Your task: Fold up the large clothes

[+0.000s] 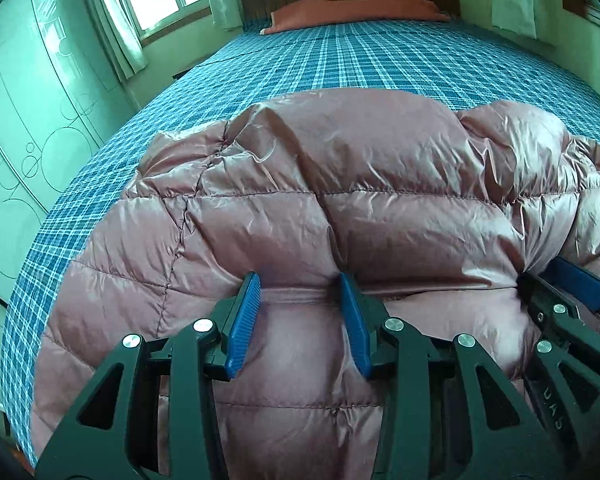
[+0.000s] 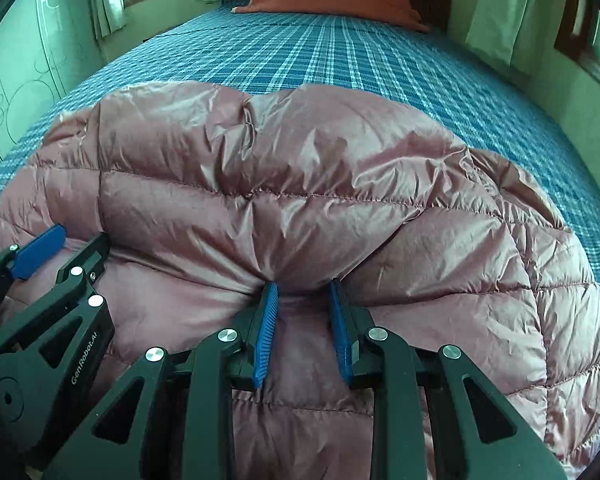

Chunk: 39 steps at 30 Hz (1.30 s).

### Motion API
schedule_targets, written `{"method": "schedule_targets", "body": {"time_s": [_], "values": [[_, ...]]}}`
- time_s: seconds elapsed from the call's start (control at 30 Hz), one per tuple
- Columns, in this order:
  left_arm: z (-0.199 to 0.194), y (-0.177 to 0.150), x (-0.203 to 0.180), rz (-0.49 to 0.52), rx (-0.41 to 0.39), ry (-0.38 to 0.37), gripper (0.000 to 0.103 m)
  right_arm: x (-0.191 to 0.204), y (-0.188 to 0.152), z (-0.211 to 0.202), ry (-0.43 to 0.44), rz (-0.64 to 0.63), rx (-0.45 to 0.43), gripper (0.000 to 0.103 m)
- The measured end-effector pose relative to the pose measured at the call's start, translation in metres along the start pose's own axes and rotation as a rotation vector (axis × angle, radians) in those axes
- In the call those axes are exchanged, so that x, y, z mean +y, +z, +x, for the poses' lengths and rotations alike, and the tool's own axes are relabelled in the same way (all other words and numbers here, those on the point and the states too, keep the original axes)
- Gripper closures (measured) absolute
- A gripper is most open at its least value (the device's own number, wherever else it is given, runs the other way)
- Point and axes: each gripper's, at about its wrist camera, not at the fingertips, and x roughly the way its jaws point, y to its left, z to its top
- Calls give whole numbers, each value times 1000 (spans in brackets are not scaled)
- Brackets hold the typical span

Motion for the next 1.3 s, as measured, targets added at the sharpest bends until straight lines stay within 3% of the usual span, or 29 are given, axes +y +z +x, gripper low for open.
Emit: {"method": "schedule_targets", "body": {"time_s": [0.4, 0.53, 0.63, 0.77, 0.93, 1.03, 1.17, 1.3], "values": [[3, 2, -2, -1, -5, 0, 62, 3, -12, -3, -3, 11, -66, 76], [-6, 1, 10, -26, 7, -52, 61, -2, -12, -2, 7, 17, -75, 76], [-16, -2, 29, -73, 14, -86, 52, -6, -13, -4, 14, 22, -81, 76], [-34, -9, 71, -167, 10, -121, 47, -8, -14, -6, 18, 25, -87, 76], [-41, -28, 148, -383, 17, -161, 36, -10, -15, -6, 24, 28, -90, 76], [-25, -37, 183, -486, 74, -258, 35, -9, -15, -6, 21, 26, -93, 76], [3, -48, 207, -607, 167, -479, 35, -9, -16, -6, 21, 27, -94, 76], [19, -44, 203, -618, 185, -593, 35, -9, -16, -6, 16, 24, -95, 76]]}}
